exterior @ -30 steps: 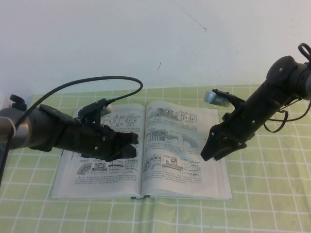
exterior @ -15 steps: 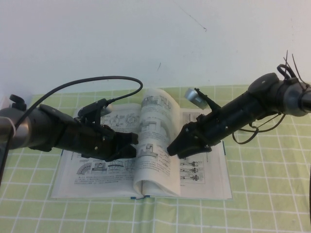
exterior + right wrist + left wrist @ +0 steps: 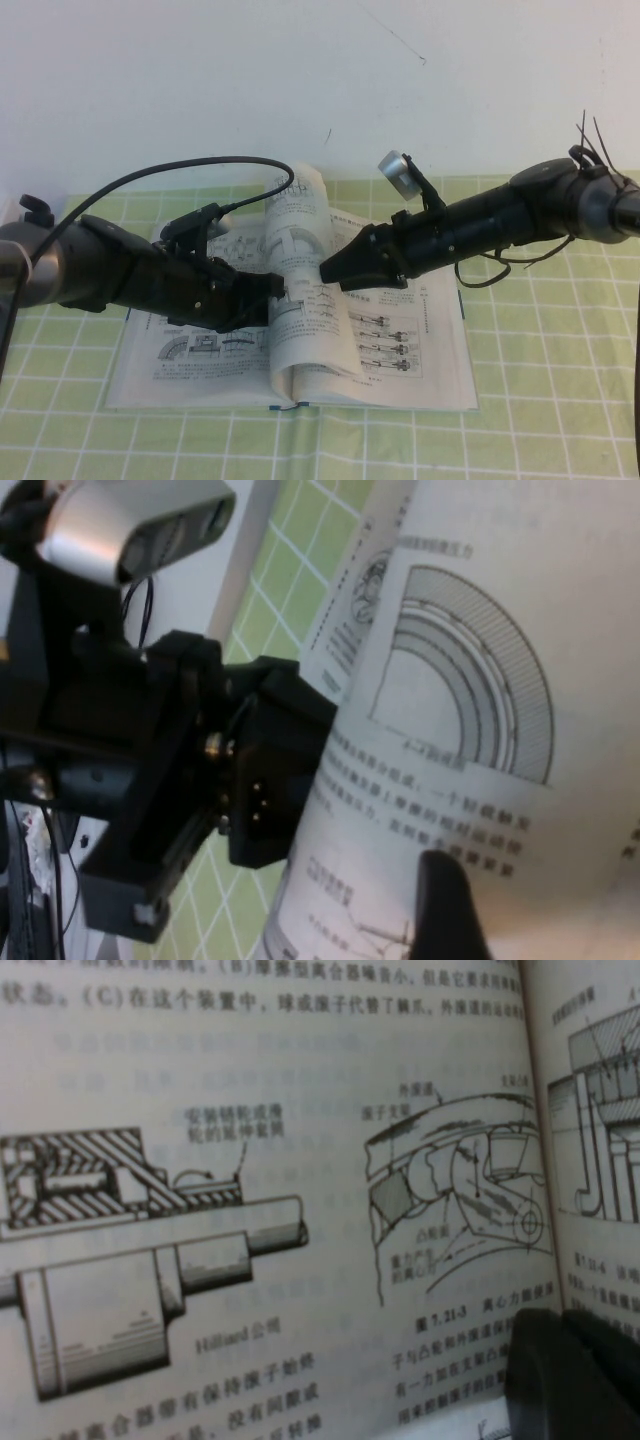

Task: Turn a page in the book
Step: Open the closed book

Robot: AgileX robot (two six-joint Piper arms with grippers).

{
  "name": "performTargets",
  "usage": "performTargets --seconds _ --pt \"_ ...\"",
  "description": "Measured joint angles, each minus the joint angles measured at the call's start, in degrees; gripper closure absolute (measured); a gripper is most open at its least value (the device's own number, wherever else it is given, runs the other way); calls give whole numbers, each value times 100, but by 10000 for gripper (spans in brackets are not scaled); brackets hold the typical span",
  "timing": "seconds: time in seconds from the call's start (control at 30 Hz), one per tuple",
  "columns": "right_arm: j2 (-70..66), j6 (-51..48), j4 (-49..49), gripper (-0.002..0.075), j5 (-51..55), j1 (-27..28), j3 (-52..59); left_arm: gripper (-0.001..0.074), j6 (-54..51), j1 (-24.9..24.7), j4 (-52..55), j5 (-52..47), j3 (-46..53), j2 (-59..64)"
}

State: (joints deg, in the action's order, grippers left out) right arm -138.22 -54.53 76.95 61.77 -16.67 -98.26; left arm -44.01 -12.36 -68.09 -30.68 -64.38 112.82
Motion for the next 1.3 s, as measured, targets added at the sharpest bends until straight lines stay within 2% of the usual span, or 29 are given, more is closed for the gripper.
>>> performTargets --seconds 0.2,0.47,0.83,1.1,1.3 --pt "286 26 -109 319 92 0 10 738 0 0 0 -2 0 0" --pt "654 701 -1228 319 167 -3 -152 738 0 0 0 -74 0 0" --pt "724 862 -976 320 559 -13 -161 738 10 0 260 -127 0 -39" --pt "804 899 -869 320 605 -13 -166 738 584 -203 1901 -92 10 -1002" --pt "804 921 -520 320 608 -13 -166 738 1782 -855 3611 111 299 -2159"
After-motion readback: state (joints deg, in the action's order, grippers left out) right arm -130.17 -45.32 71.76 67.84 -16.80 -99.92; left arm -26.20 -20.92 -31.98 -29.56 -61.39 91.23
